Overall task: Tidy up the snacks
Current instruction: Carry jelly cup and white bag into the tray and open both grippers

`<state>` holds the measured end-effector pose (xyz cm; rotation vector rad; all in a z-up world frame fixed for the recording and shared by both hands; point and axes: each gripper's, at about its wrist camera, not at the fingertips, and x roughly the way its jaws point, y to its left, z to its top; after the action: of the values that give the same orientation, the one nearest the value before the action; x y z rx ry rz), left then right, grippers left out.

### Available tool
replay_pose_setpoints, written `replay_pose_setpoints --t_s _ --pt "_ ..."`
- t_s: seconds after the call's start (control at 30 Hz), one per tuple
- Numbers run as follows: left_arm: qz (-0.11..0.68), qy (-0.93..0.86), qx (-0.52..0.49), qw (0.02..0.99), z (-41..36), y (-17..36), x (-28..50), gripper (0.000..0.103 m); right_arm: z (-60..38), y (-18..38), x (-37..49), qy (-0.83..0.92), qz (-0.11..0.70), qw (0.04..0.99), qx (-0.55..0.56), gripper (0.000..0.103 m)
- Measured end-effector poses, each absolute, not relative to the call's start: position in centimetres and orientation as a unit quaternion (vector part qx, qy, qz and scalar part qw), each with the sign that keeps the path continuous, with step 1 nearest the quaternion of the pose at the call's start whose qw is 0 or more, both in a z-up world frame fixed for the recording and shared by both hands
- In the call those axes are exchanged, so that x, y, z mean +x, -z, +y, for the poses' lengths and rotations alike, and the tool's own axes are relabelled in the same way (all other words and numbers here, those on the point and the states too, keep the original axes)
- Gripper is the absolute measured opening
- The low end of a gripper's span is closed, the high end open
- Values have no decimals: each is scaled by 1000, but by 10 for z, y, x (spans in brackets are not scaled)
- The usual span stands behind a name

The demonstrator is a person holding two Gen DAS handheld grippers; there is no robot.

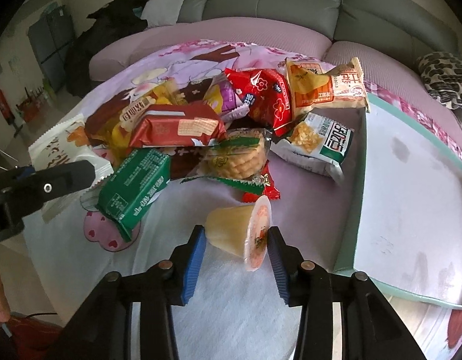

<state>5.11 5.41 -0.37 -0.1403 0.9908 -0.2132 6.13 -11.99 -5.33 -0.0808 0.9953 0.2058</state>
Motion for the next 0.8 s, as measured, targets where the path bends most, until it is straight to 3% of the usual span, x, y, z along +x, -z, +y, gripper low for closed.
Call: replay_pose_setpoints --t_s 0.37,0.8 --pt "450 112 -48 885 35 -24 58 51 -155 21 46 -110 440 891 15 43" --pt "424 219 41 878 -87 -56 96 51 -260 -1 63 -4 425 904 42 43"
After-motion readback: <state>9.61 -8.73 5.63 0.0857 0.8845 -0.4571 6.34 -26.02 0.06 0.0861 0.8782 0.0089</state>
